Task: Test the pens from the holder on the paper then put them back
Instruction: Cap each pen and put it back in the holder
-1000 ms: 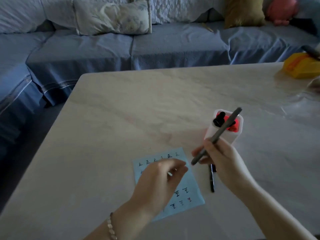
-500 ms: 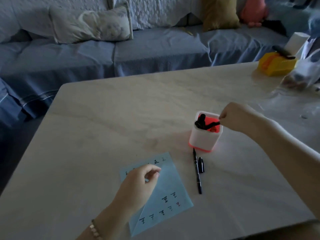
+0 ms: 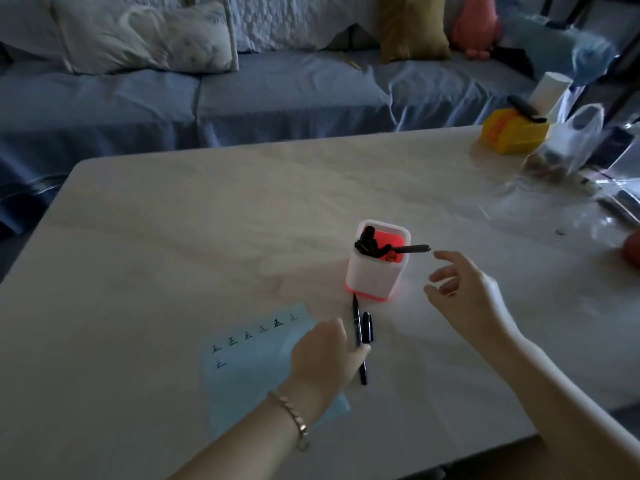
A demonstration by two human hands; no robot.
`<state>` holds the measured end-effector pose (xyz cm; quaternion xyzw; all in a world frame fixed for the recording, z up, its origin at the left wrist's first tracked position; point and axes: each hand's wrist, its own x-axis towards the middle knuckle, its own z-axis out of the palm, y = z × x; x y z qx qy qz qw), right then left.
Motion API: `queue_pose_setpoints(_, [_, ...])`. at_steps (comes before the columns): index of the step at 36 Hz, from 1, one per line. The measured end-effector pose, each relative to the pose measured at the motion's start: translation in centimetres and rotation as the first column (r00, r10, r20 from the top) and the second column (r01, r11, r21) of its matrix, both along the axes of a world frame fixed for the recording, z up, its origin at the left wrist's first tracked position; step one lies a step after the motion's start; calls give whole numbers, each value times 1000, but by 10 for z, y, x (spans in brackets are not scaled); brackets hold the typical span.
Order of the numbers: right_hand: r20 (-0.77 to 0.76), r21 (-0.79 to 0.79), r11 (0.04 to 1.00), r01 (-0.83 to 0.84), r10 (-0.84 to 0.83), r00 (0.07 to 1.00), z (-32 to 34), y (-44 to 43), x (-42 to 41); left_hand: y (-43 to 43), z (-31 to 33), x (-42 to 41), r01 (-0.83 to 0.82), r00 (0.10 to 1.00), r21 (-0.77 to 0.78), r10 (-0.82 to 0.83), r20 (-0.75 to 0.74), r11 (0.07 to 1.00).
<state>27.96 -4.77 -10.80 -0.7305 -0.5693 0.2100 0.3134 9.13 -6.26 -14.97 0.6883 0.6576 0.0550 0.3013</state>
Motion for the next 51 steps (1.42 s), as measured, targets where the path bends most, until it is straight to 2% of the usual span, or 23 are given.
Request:
queue_pose_setpoints(5, [-21, -35, 999, -32, 31, 999, -14, -10, 0, 5, -9, 25, 57, 986, -62, -66, -156, 997])
queue_pose_setpoints(11, [24, -188, 976, -112, 118, 993, -37, -14, -14, 8, -12, 20, -35, 992, -125, 20, -121, 992])
queue_pose_setpoints(14, [-2, -243, 965, -98, 100, 995, -46, -14, -27, 6, -5, 5, -78, 994, -123, 68, -82, 989])
queue_pose_setpoints(18, [10, -344, 938, -31, 36, 999, -54, -7, -46, 3, 5, -31, -166, 984, -107, 172, 46, 980])
queue_pose_setpoints(22, [63, -381, 925, -6, 32, 997, -58, 1, -61, -8, 14, -66, -284, 921, -153, 314, 231, 946])
queue_pose_setpoints(29, [137, -384, 923, -1, 58, 989, -66, 3, -71, -29, 24, -102, -344, 845, -100, 354, 401, 934])
queue_pose_setpoints(31, [55, -379, 925, -34, 59, 997, -66, 3, -73, -30, 24, -107, -334, 874, -34, 322, 363, 942])
queue_pose_setpoints(35, [-261, -260, 960, -107, 37, 965, -52, 1, -85, -34, 32, -114, -306, 910, 109, 257, 325, 946])
queue_pose_setpoints(38, [-608, -81, 989, -120, 46, 793, -25, -2, -100, -39, 37, -114, -240, 905, 169, 158, 395, 956])
queue_pose_setpoints(41, [-795, 77, 995, -60, 98, 598, 4, -10, -112, -45, 43, -114, -242, 860, 158, 136, 492, 957])
queue_pose_setpoints(43, [-857, 131, 991, 11, 108, 504, 17, -14, -118, -48, 46, -114, -269, 823, 133, 155, 547, 954])
queue_pose_setpoints(45, [-875, 157, 986, 56, 113, 471, 23, -18, -122, -52, 49, -113, -276, 801, 119, 160, 577, 954])
queue_pose_setpoints(51, [-855, 227, 969, 101, 149, 497, 26, -26, -127, -58, 51, -112, -280, 799, 126, 158, 580, 952])
